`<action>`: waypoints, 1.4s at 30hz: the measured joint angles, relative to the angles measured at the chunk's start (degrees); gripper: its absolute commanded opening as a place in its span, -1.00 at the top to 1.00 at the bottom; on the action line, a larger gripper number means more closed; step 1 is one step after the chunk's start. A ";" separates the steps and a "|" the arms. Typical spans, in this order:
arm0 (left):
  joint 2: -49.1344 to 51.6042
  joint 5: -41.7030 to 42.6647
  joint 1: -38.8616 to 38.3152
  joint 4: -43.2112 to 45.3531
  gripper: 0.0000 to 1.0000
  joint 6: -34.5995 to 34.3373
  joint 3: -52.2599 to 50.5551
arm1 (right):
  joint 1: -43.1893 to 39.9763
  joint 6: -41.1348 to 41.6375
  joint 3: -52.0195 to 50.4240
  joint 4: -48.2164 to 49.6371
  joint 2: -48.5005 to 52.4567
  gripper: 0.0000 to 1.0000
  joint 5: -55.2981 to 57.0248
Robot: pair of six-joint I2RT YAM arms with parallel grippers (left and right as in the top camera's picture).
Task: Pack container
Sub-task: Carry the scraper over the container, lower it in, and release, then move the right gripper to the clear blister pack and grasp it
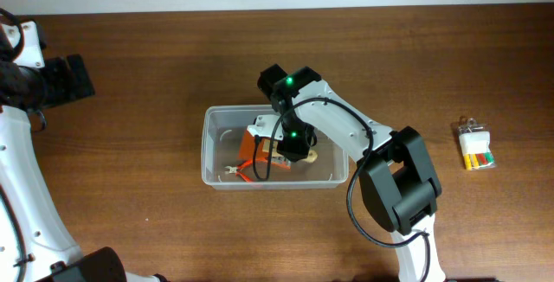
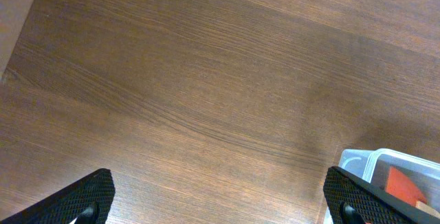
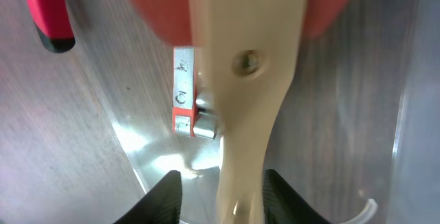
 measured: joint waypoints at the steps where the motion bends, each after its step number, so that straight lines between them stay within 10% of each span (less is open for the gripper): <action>1: 0.00 0.02 0.00 0.02 -0.98 0.00 0.00 | 0.00 0.02 0.00 -0.48 0.00 0.12 -0.02; 8: 0.00 0.02 0.00 0.02 -0.99 0.00 0.00 | -0.11 0.11 1.09 -6.38 -2.38 -0.09 0.50; 10: 0.00 0.02 0.00 0.00 -0.98 -0.02 0.00 | -0.22 0.39 3.02 -8.11 -5.38 -0.48 1.53; 11: 0.00 0.02 0.00 0.00 -0.98 0.00 0.00 | -0.42 1.07 4.22 -8.66 -7.61 -1.00 2.34; 20: 0.00 0.02 0.00 0.02 -0.99 0.00 0.00 | -19.61 15.76 10.62 -15.06 -33.79 -0.97 8.26; 30: 0.00 0.02 0.00 0.02 -0.98 0.00 0.00 | -50.21 37.46 8.96 -25.38 -36.41 -0.97 9.51; 42: 0.00 0.00 0.00 0.02 -0.99 0.00 0.00 | -58.29 44.70 -19.39 -14.29 -59.36 -0.97 11.43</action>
